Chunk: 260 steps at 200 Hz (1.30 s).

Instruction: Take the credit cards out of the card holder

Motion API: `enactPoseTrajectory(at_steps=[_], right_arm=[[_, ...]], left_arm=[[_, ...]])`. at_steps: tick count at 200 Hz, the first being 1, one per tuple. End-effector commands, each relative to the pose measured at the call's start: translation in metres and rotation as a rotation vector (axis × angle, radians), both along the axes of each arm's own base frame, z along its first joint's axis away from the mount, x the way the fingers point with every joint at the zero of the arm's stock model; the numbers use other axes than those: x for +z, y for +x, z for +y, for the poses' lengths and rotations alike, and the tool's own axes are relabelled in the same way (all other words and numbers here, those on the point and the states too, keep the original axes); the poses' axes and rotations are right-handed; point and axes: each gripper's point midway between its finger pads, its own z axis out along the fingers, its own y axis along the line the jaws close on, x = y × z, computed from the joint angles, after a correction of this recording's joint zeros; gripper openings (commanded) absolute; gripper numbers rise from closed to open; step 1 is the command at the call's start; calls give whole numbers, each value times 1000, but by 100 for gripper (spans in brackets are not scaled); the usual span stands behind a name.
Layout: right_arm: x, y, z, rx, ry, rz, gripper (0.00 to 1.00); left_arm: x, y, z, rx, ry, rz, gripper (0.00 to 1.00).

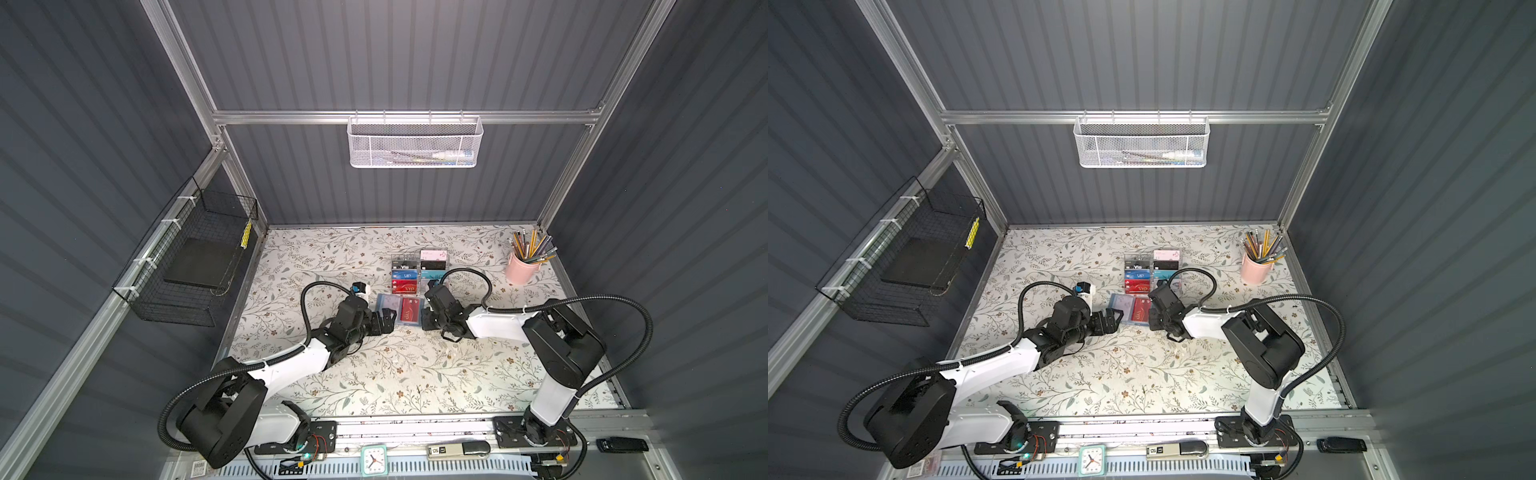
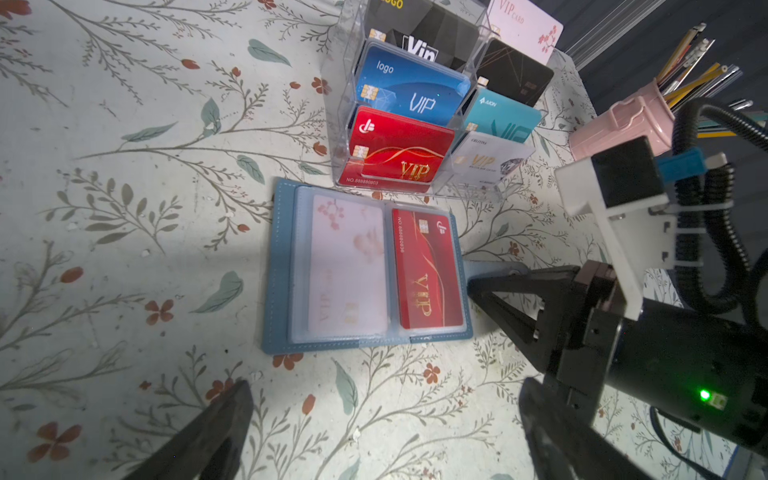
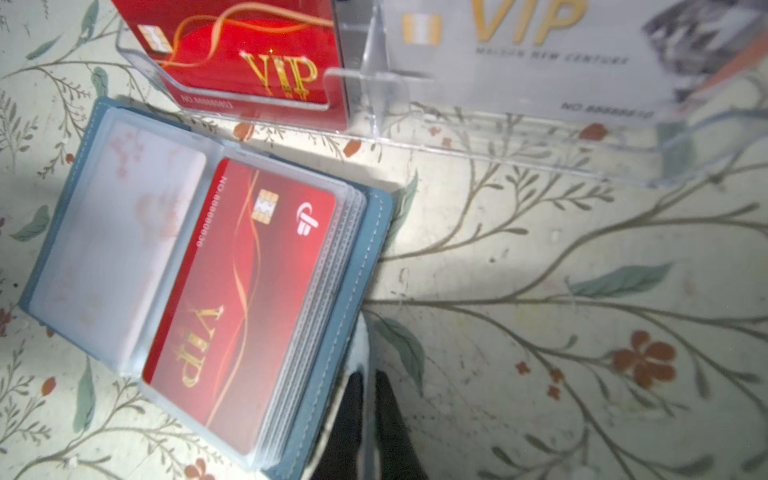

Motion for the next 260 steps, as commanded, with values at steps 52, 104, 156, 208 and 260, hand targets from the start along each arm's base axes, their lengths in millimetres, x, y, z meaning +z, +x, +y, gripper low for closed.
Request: enactPoseTrajectory(at_steps=[52,104,156,208,260], right_arm=[[-18,-25,-47,-55,-167,56,6],[17,-12,-38,-76,-95,14,50],[47,14,-3,-71,39,-7,67],[30,37,14,-93,-20,33,71],[8,39,13,-103,-72,55,67]], left_arm=[[-6,-2,-11,-28,-44,35,100],[2,-1,-15,-39,-68,30,100],[3,-5,-12,-35,-81,28,100],[7,-9,-5,-29,-94,25,100],[7,-9,1,-28,-99,24,100]])
